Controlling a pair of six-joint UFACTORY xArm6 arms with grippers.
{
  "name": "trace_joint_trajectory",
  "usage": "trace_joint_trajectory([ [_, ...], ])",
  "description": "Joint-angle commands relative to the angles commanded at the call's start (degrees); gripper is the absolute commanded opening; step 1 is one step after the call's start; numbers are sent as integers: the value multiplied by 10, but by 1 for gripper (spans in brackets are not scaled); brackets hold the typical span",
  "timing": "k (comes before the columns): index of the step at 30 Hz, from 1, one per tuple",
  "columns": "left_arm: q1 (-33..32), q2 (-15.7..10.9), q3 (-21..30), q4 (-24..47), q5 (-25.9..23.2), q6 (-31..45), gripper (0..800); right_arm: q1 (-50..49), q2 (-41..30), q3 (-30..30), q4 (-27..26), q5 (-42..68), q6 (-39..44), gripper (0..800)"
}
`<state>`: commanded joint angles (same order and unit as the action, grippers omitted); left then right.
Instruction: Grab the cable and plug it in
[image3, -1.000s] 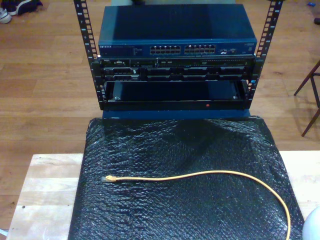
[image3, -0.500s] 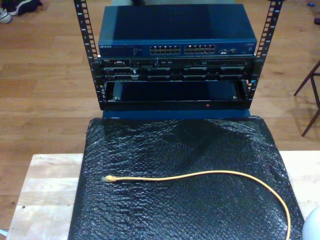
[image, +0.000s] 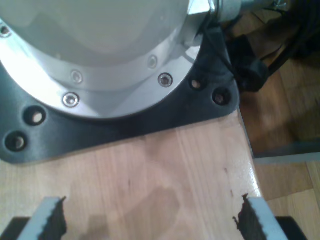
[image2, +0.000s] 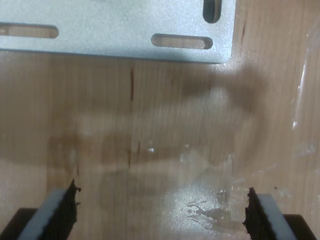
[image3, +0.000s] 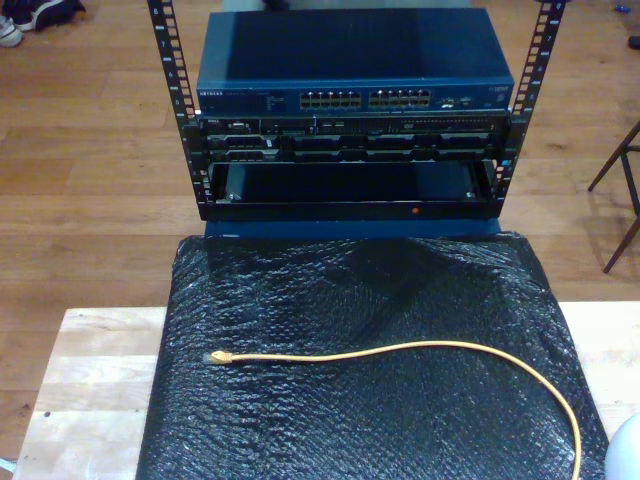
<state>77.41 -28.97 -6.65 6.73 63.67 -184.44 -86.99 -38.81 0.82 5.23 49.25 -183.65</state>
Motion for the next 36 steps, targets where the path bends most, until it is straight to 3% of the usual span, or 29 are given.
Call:
trace_joint_trajectory([
  [9, 0, -1, 0, 0, 0, 0, 800, 0, -3, -18, 1, 13, 1, 797],
  [15, 2, -2, -5, 0, 7, -1, 800, 0, -11, -65, 0, 102, 2, 797],
  [20, 3, -2, -26, 0, 47, -1, 800, -1, -11, -116, 0, 177, 4, 797],
  [26, 3, -6, -43, 2, 61, -2, 800, 0, -9, -176, 2, 240, 39, 797],
  [36, -4, -5, -105, -8, 149, -4, 800, 2, 4, -262, 11, 297, 120, 798],
])
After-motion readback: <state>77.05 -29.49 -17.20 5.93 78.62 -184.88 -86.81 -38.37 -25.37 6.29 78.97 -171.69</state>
